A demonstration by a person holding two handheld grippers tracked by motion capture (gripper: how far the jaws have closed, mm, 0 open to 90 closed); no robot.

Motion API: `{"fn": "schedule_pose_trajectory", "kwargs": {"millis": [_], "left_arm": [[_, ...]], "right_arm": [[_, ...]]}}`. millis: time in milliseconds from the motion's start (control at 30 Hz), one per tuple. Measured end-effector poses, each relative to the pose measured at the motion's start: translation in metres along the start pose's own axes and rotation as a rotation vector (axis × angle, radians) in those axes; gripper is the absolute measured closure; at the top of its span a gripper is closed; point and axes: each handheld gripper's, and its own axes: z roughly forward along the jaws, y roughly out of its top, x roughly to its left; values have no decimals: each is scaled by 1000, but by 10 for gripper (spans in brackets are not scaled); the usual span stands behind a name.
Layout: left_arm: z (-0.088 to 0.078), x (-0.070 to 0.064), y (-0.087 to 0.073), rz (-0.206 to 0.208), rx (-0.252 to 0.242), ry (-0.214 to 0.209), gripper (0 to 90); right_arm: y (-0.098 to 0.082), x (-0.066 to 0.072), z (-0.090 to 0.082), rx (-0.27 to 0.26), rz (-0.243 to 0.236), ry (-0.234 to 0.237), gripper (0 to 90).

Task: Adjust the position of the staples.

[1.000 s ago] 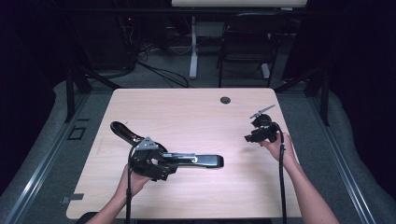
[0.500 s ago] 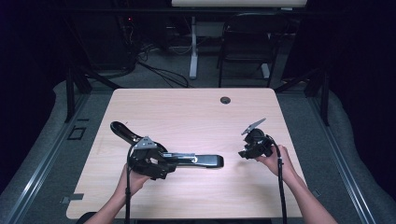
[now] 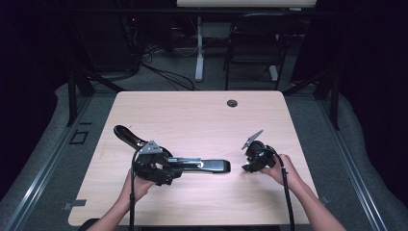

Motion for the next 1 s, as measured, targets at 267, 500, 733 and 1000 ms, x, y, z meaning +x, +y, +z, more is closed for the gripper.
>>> {"fn": "schedule_pose_trajectory", "kwargs": {"millis": [267, 500, 733, 1000], "left_arm": [[0, 0, 0, 2, 1, 0, 0], [-1, -1, 0, 6, -2, 0, 0], [-1, -1, 0, 8, 0, 1, 0], [-1, -1, 1, 9, 2, 2, 0]], "right_arm": [[-2, -4, 15, 40, -8, -8, 569], [-2, -6, 11, 12, 21, -11, 472], [2, -8, 4, -91, 140, -102, 405], [6, -6, 15, -27, 166, -154, 373]]}}
